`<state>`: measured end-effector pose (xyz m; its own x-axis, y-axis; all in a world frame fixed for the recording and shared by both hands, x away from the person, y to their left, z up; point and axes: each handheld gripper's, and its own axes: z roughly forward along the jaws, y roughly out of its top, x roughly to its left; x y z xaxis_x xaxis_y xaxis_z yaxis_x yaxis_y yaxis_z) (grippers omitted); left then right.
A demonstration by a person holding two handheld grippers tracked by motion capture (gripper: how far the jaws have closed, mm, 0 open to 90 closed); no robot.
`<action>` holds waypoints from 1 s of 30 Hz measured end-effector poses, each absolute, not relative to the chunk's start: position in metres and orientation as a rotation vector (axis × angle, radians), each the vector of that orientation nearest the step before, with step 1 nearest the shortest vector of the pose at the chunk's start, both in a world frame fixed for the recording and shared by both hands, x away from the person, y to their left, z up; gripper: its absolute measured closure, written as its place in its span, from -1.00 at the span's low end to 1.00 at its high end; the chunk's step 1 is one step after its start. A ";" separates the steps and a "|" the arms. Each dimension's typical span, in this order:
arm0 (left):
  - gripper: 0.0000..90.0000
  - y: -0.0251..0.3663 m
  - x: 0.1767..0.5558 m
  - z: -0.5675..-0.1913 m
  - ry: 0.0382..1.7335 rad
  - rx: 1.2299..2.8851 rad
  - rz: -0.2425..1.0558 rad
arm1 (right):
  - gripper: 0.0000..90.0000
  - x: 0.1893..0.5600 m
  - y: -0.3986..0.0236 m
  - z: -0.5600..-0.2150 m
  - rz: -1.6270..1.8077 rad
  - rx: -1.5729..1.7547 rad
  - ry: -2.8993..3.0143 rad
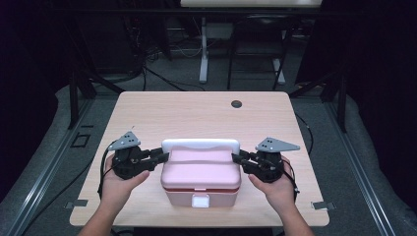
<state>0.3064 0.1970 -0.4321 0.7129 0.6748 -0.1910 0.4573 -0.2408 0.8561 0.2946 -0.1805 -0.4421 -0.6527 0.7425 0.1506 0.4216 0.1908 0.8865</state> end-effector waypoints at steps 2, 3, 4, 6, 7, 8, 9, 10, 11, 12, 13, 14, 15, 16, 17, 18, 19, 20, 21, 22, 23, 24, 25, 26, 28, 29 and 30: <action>0.57 0.201 0.304 -0.432 0.880 1.891 0.263 | 0.64 0.295 -0.181 -0.442 1.451 1.106 2.157; 0.63 0.203 0.303 -0.432 0.878 1.889 0.262 | 0.64 0.295 -0.181 -0.442 1.454 1.112 2.157; 0.65 0.204 0.302 -0.431 0.877 1.892 0.261 | 0.64 0.296 -0.181 -0.441 1.458 1.116 2.156; 0.69 0.207 0.300 -0.432 0.876 1.899 0.263 | 0.64 0.296 -0.181 -0.440 1.459 1.114 2.153; 0.71 0.208 0.298 -0.432 0.878 1.904 0.262 | 0.64 0.296 -0.181 -0.440 1.459 1.110 2.151; 0.73 0.209 0.296 -0.433 0.880 1.901 0.264 | 0.64 0.295 -0.181 -0.440 1.460 1.114 2.150; 0.75 0.210 0.295 -0.434 0.880 1.900 0.264 | 0.64 0.296 -0.181 -0.439 1.460 1.110 2.150; 0.78 0.212 0.293 -0.434 0.882 1.909 0.265 | 0.64 0.296 -0.181 -0.439 1.462 1.109 2.149; 0.81 0.213 0.292 -0.434 0.882 1.906 0.262 | 0.64 0.296 -0.181 -0.439 1.462 1.113 2.149; 0.84 0.214 0.291 -0.435 0.887 1.903 0.267 | 0.64 0.296 -0.181 -0.439 1.464 1.116 2.148; 0.87 0.215 0.290 -0.436 0.886 1.900 0.267 | 0.64 0.296 -0.181 -0.438 1.466 1.115 2.146; 0.91 0.216 0.288 -0.436 0.885 1.912 0.264 | 0.64 0.296 -0.181 -0.438 1.465 1.114 2.147; 0.94 0.216 0.287 -0.437 0.886 1.921 0.265 | 0.64 0.296 -0.181 -0.438 1.465 1.116 2.147; 0.94 0.216 0.286 -0.439 0.885 1.920 0.262 | 0.64 0.296 -0.181 -0.438 1.467 1.117 2.145; 0.96 0.217 0.285 -0.439 0.886 1.928 0.256 | 0.64 0.296 -0.181 -0.438 1.469 1.118 2.145; 0.98 0.217 0.284 -0.440 0.882 1.939 0.257 | 0.64 0.296 -0.181 -0.438 1.470 1.118 2.145; 0.98 0.218 0.283 -0.441 0.888 1.936 0.257 | 0.64 0.296 -0.181 -0.438 1.469 1.117 2.146; 0.99 0.219 0.283 -0.442 0.884 1.941 0.255 | 0.64 0.296 -0.181 -0.438 1.468 1.115 2.146; 0.99 0.219 0.282 -0.443 0.886 1.942 0.249 | 0.64 0.296 -0.181 -0.438 1.468 1.114 2.146; 0.99 0.220 0.281 -0.444 0.892 1.940 0.251 | 0.64 0.296 -0.181 -0.437 1.467 1.115 2.146; 0.99 0.221 0.281 -0.445 0.892 1.944 0.250 | 0.64 0.296 -0.181 -0.437 1.468 1.114 2.144; 0.99 0.222 0.280 -0.446 0.894 1.945 0.244 | 0.64 0.296 -0.181 -0.437 1.468 1.113 2.144; 0.99 0.222 0.280 -0.448 0.899 1.949 0.242 | 0.64 0.296 -0.181 -0.437 1.468 1.112 2.144; 0.99 0.222 0.279 -0.449 0.902 1.956 0.232 | 0.64 0.296 -0.181 -0.437 1.468 1.113 2.146; 0.99 0.222 0.278 -0.453 0.903 1.958 0.230 | 0.64 0.296 -0.181 -0.437 1.466 1.115 2.148; 0.99 0.222 0.277 -0.453 0.906 1.968 0.222 | 0.64 0.296 -0.181 -0.437 1.465 1.114 2.148; 0.99 0.221 0.276 -0.455 0.904 1.963 0.221 | 0.64 0.296 -0.181 -0.437 1.464 1.113 2.148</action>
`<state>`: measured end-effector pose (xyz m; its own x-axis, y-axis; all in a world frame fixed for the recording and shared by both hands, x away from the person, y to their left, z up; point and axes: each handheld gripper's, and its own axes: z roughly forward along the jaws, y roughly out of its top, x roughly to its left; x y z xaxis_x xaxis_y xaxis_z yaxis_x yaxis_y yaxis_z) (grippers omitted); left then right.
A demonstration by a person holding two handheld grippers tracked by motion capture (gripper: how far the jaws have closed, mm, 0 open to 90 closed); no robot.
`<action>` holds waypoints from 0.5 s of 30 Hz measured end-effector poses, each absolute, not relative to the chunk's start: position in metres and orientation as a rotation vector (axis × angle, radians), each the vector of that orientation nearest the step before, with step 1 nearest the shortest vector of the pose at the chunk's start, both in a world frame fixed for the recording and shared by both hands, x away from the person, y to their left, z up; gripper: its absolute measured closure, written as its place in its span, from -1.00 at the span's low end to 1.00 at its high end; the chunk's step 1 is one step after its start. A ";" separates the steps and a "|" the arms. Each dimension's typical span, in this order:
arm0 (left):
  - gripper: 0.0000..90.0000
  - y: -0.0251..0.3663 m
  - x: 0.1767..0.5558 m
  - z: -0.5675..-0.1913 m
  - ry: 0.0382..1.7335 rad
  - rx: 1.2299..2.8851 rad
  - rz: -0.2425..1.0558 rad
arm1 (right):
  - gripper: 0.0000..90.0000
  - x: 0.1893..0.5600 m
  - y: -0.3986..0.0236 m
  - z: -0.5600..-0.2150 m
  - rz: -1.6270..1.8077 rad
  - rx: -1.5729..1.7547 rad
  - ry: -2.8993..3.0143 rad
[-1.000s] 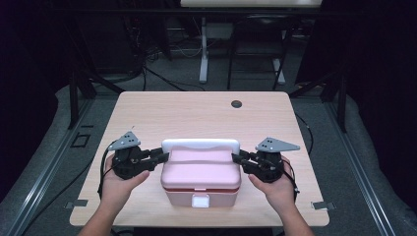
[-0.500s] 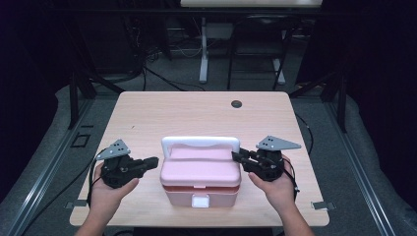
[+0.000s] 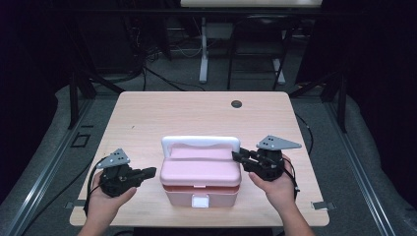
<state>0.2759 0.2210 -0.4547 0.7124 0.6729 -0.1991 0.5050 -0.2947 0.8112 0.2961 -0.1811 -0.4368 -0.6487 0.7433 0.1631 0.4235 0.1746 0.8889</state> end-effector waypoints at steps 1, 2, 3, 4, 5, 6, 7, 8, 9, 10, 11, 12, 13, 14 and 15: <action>0.99 0.221 0.275 -0.456 0.901 1.966 0.218 | 0.64 0.296 -0.181 -0.437 1.464 1.113 2.148; 0.99 0.220 0.274 -0.456 0.902 1.970 0.212 | 0.64 0.296 -0.181 -0.437 1.464 1.113 2.147; 1.00 0.219 0.273 -0.457 0.898 1.975 0.210 | 0.64 0.296 -0.181 -0.437 1.464 1.114 2.148; 1.00 0.219 0.272 -0.458 0.896 1.981 0.205 | 0.64 0.296 -0.181 -0.437 1.464 1.115 2.147; 1.00 0.218 0.271 -0.459 0.902 1.979 0.200 | 0.64 0.296 -0.181 -0.437 1.464 1.115 2.147; 1.00 0.218 0.271 -0.460 0.898 1.981 0.195 | 0.64 0.296 -0.181 -0.437 1.464 1.116 2.148; 1.00 0.218 0.270 -0.460 0.895 1.981 0.194 | 0.64 0.296 -0.181 -0.436 1.464 1.116 2.149; 1.00 0.217 0.270 -0.461 0.892 1.987 0.189 | 0.64 0.296 -0.181 -0.436 1.463 1.116 2.149; 1.00 0.217 0.270 -0.461 0.892 1.985 0.192 | 0.64 0.296 -0.181 -0.436 1.462 1.117 2.149; 1.00 0.216 0.269 -0.461 0.897 1.978 0.184 | 0.64 0.296 -0.181 -0.436 1.464 1.120 2.148; 1.00 0.215 0.269 -0.461 0.892 1.981 0.184 | 0.64 0.297 -0.181 -0.436 1.464 1.119 2.147; 1.00 0.215 0.269 -0.461 0.888 1.985 0.186 | 0.64 0.297 -0.181 -0.436 1.464 1.119 2.147; 1.00 0.214 0.269 -0.461 0.886 1.986 0.179 | 0.64 0.297 -0.181 -0.436 1.466 1.117 2.147; 1.00 0.213 0.269 -0.461 0.889 1.985 0.185 | 0.64 0.297 -0.181 -0.436 1.465 1.118 2.145; 1.00 0.212 0.269 -0.462 0.890 1.987 0.185 | 0.64 0.297 -0.181 -0.436 1.463 1.121 2.144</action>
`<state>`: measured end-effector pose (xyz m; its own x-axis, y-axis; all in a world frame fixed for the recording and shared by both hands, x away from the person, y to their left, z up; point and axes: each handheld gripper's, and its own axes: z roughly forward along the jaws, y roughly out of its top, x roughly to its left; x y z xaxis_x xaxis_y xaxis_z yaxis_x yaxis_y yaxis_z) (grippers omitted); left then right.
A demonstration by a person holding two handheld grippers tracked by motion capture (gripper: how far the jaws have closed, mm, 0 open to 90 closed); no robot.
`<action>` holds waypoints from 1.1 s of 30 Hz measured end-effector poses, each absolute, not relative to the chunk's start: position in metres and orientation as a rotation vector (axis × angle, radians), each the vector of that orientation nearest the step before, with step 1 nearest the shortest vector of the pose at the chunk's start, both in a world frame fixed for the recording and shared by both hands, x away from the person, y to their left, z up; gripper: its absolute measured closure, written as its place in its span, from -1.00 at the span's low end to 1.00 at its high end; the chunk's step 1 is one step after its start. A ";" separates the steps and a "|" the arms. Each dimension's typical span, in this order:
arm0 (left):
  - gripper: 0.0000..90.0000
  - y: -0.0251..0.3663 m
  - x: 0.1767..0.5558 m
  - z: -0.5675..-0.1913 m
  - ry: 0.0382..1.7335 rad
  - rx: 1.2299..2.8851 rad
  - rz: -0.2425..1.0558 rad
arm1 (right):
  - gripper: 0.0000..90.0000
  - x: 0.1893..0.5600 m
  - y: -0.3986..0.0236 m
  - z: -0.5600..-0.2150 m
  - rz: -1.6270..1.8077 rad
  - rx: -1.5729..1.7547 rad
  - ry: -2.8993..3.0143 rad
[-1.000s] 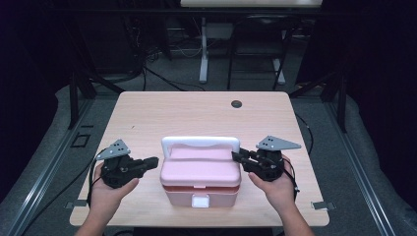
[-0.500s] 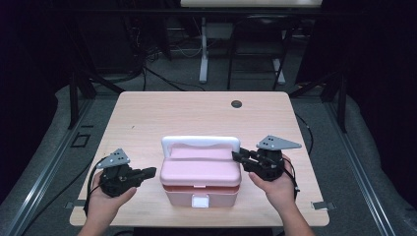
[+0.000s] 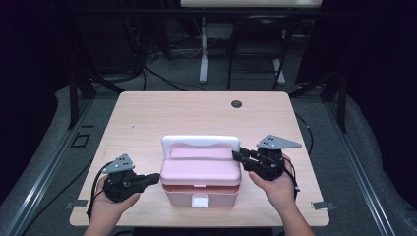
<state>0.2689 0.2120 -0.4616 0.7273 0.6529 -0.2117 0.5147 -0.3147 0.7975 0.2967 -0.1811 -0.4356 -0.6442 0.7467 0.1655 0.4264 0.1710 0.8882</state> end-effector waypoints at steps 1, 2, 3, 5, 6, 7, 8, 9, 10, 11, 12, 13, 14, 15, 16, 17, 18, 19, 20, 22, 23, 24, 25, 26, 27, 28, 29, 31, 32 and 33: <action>1.00 0.212 0.269 -0.462 0.886 1.991 0.181 | 0.64 0.297 -0.181 -0.435 1.466 1.122 2.144; 1.00 0.211 0.269 -0.462 0.884 1.996 0.174 | 0.64 0.297 -0.181 -0.435 1.470 1.123 2.145; 1.00 0.210 0.269 -0.463 0.892 1.988 0.175 | 0.64 0.297 -0.181 -0.435 1.472 1.123 2.143; 1.00 0.208 0.269 -0.463 0.890 1.992 0.164 | 0.64 0.297 -0.181 -0.435 1.468 1.121 2.142; 1.00 0.207 0.269 -0.464 0.886 1.994 0.169 | 0.64 0.297 -0.181 -0.435 1.471 1.123 2.141; 1.00 0.206 0.269 -0.463 0.880 2.001 0.164 | 0.64 0.297 -0.181 -0.435 1.470 1.124 2.142; 1.00 0.204 0.268 -0.463 0.880 2.001 0.164 | 0.64 0.297 -0.181 -0.435 1.472 1.125 2.141; 1.00 0.203 0.268 -0.464 0.874 2.004 0.162 | 0.64 0.297 -0.181 -0.435 1.473 1.124 2.141; 1.00 0.202 0.268 -0.464 0.870 2.007 0.158 | 0.64 0.297 -0.181 -0.435 1.473 1.124 2.140; 1.00 0.201 0.268 -0.464 0.876 2.004 0.153 | 0.64 0.297 -0.181 -0.435 1.473 1.124 2.140; 1.00 0.200 0.268 -0.464 0.868 2.006 0.151 | 0.64 0.297 -0.181 -0.435 1.473 1.123 2.140; 1.00 0.199 0.268 -0.465 0.866 2.009 0.146 | 0.64 0.297 -0.181 -0.435 1.473 1.123 2.141; 1.00 0.198 0.268 -0.465 0.869 2.004 0.144 | 0.64 0.297 -0.181 -0.435 1.474 1.123 2.140; 1.00 0.197 0.268 -0.466 0.864 2.006 0.146 | 0.64 0.297 -0.182 -0.435 1.474 1.124 2.140; 1.00 0.195 0.269 -0.466 0.861 2.010 0.145 | 0.64 0.297 -0.181 -0.435 1.474 1.123 2.139; 1.00 0.194 0.268 -0.466 0.864 2.007 0.143 | 0.64 0.297 -0.181 -0.435 1.475 1.122 2.139; 1.00 0.193 0.269 -0.466 0.857 2.013 0.143 | 0.64 0.297 -0.181 -0.435 1.475 1.121 2.139; 1.00 0.192 0.269 -0.467 0.856 2.015 0.144 | 0.64 0.297 -0.181 -0.435 1.475 1.123 2.139; 1.00 0.190 0.269 -0.467 0.848 2.021 0.141 | 0.64 0.297 -0.182 -0.435 1.475 1.122 2.140; 1.00 0.188 0.269 -0.467 0.847 2.022 0.139 | 0.64 0.297 -0.182 -0.435 1.475 1.125 2.140; 1.00 0.187 0.269 -0.467 0.849 2.027 0.139 | 0.64 0.297 -0.182 -0.435 1.476 1.125 2.139; 1.00 0.187 0.269 -0.467 0.842 2.032 0.143 | 0.64 0.297 -0.182 -0.435 1.475 1.124 2.139; 1.00 0.186 0.269 -0.467 0.843 2.032 0.142 | 0.64 0.297 -0.182 -0.435 1.477 1.123 2.137; 1.00 0.186 0.269 -0.467 0.840 2.033 0.144 | 0.64 0.297 -0.182 -0.435 1.478 1.123 2.137; 1.00 0.186 0.269 -0.467 0.840 2.033 0.144 | 0.64 0.297 -0.182 -0.435 1.478 1.125 2.137; 1.00 0.185 0.269 -0.467 0.842 2.028 0.144 | 0.64 0.297 -0.182 -0.436 1.479 1.125 2.136; 1.00 0.184 0.268 -0.467 0.838 2.029 0.140 | 0.64 0.297 -0.182 -0.435 1.479 1.123 2.137; 1.00 0.183 0.269 -0.468 0.833 2.036 0.141 | 0.64 0.297 -0.182 -0.435 1.480 1.125 2.136; 1.00 0.182 0.269 -0.468 0.832 2.037 0.137 | 0.64 0.297 -0.181 -0.436 1.480 1.125 2.135; 1.00 0.181 0.269 -0.468 0.833 2.035 0.138 | 0.64 0.297 -0.181 -0.435 1.480 1.124 2.136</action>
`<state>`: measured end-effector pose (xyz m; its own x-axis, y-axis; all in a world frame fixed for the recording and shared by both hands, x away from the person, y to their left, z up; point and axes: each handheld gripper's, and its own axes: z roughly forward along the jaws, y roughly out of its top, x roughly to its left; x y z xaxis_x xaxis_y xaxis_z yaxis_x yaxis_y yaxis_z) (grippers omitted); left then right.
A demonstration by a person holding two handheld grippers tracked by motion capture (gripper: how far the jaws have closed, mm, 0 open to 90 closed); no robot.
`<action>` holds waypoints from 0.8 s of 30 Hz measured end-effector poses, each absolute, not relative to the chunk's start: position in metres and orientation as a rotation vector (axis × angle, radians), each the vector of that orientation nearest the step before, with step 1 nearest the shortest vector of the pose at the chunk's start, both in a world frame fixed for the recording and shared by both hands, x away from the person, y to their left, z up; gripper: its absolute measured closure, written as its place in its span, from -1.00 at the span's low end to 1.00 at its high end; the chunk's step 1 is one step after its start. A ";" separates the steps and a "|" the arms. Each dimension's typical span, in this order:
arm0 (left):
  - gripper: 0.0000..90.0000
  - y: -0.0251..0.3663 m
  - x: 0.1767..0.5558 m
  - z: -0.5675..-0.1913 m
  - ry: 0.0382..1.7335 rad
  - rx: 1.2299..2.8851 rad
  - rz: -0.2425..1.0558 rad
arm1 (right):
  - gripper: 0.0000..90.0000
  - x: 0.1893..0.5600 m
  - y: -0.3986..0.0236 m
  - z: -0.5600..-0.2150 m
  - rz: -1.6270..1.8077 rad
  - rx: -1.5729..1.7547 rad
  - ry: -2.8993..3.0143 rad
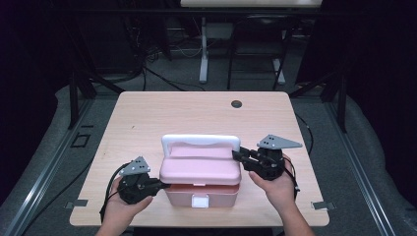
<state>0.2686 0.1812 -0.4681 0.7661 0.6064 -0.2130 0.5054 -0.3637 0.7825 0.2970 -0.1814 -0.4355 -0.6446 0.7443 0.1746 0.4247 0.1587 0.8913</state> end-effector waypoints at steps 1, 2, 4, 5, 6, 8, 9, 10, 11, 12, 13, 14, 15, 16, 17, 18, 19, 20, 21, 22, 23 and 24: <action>1.00 0.181 0.269 -0.468 0.830 2.036 0.140 | 0.64 0.297 -0.181 -0.435 1.480 1.123 2.136; 1.00 0.180 0.269 -0.468 0.831 2.036 0.139 | 0.64 0.297 -0.181 -0.435 1.480 1.122 2.137; 1.00 0.179 0.270 -0.468 0.825 2.040 0.142 | 0.64 0.297 -0.182 -0.436 1.479 1.123 2.138; 1.00 0.179 0.270 -0.468 0.829 2.038 0.140 | 0.64 0.297 -0.182 -0.436 1.480 1.123 2.138; 1.00 0.178 0.270 -0.468 0.829 2.039 0.140 | 0.64 0.297 -0.182 -0.436 1.481 1.124 2.138; 1.00 0.178 0.270 -0.468 0.828 2.039 0.142 | 0.63 0.297 -0.182 -0.436 1.478 1.125 2.135; 1.00 0.178 0.270 -0.468 0.828 2.036 0.142 | 0.64 0.297 -0.182 -0.436 1.479 1.126 2.136; 1.00 0.178 0.270 -0.468 0.828 2.037 0.142 | 0.64 0.297 -0.182 -0.436 1.482 1.126 2.136; 1.00 0.178 0.270 -0.468 0.828 2.038 0.142 | 0.64 0.297 -0.182 -0.436 1.482 1.126 2.136; 1.00 0.178 0.270 -0.468 0.829 2.039 0.141 | 0.63 0.297 -0.182 -0.436 1.482 1.126 2.136; 1.00 0.178 0.269 -0.468 0.829 2.039 0.140 | 0.63 0.297 -0.182 -0.436 1.481 1.128 2.136; 1.00 0.178 0.270 -0.468 0.828 2.037 0.140 | 0.63 0.297 -0.182 -0.436 1.483 1.131 2.137; 1.00 0.178 0.270 -0.468 0.827 2.035 0.139 | 0.63 0.297 -0.182 -0.437 1.485 1.130 2.137; 1.00 0.178 0.270 -0.467 0.824 2.036 0.139 | 0.63 0.297 -0.183 -0.437 1.484 1.128 2.136; 1.00 0.179 0.270 -0.467 0.822 2.037 0.133 | 0.63 0.297 -0.183 -0.437 1.486 1.133 2.136; 1.00 0.179 0.270 -0.467 0.822 2.036 0.132 | 0.63 0.297 -0.183 -0.437 1.487 1.135 2.135; 1.00 0.178 0.270 -0.467 0.825 2.032 0.132 | 0.63 0.297 -0.183 -0.437 1.488 1.134 2.136; 1.00 0.178 0.270 -0.466 0.823 2.033 0.133 | 0.63 0.297 -0.183 -0.437 1.489 1.135 2.136; 1.00 0.178 0.270 -0.466 0.825 2.032 0.133 | 0.63 0.297 -0.183 -0.437 1.490 1.135 2.134; 1.00 0.178 0.270 -0.465 0.821 2.033 0.135 | 0.63 0.297 -0.183 -0.437 1.490 1.135 2.134; 1.00 0.178 0.270 -0.465 0.816 2.035 0.136 | 0.63 0.297 -0.183 -0.436 1.491 1.138 2.133; 1.00 0.179 0.270 -0.463 0.813 2.036 0.135 | 0.63 0.297 -0.184 -0.436 1.490 1.137 2.132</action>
<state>0.2696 0.1787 -0.4635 0.7766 0.5942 -0.2094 0.4943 -0.3687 0.7872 0.2965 -0.1838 -0.4364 -0.6410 0.7444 0.1867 0.4309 0.1477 0.8902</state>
